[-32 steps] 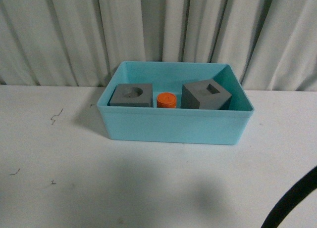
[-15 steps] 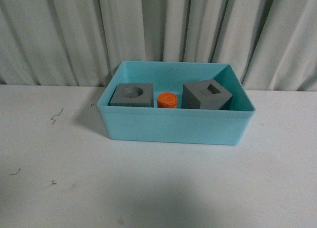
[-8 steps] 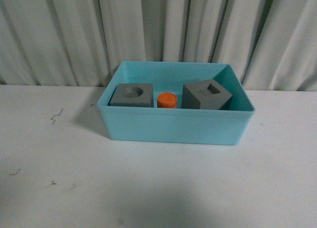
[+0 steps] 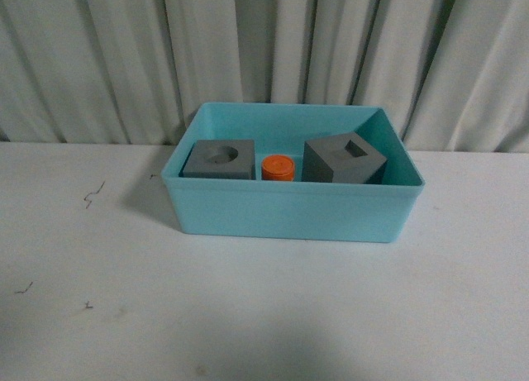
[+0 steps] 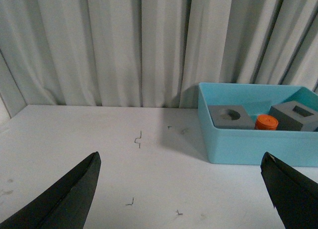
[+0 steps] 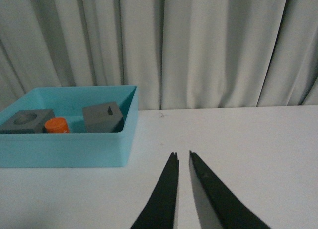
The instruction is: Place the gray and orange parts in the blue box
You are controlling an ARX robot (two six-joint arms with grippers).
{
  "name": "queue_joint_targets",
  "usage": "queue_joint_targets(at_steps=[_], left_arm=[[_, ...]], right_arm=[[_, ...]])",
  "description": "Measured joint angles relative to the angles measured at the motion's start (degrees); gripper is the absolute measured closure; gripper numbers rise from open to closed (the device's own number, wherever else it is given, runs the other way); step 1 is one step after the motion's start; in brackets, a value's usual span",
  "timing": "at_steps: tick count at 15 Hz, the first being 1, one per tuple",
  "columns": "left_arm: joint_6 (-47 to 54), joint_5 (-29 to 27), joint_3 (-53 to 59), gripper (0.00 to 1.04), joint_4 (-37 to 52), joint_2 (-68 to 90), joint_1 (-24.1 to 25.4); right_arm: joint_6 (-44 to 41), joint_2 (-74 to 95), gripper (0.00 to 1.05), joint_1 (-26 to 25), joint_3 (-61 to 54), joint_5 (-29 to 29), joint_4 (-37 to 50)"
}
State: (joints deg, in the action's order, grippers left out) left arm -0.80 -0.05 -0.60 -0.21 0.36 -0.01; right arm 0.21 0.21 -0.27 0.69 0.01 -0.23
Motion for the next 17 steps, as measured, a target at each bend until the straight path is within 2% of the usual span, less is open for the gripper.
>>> queue_joint_targets(at_steps=[1, 8, 9, 17], left_arm=[[0.0, 0.0, 0.0, 0.07, 0.0, 0.0, 0.0], [0.0, 0.0, 0.0, 0.07, 0.0, 0.0, 0.0], [0.0, 0.0, 0.0, 0.07, 0.0, 0.0, 0.0], [0.0, 0.0, 0.0, 0.07, 0.0, 0.0, 0.0]], right_arm=[[0.0, 0.0, 0.83, 0.0, 0.0, 0.0, 0.0], [0.0, 0.0, 0.04, 0.0, 0.0, 0.0, 0.0], [0.0, 0.0, 0.07, 0.0, 0.0, 0.0, 0.0], [0.0, 0.0, 0.06, 0.0, 0.0, 0.0, 0.0]])
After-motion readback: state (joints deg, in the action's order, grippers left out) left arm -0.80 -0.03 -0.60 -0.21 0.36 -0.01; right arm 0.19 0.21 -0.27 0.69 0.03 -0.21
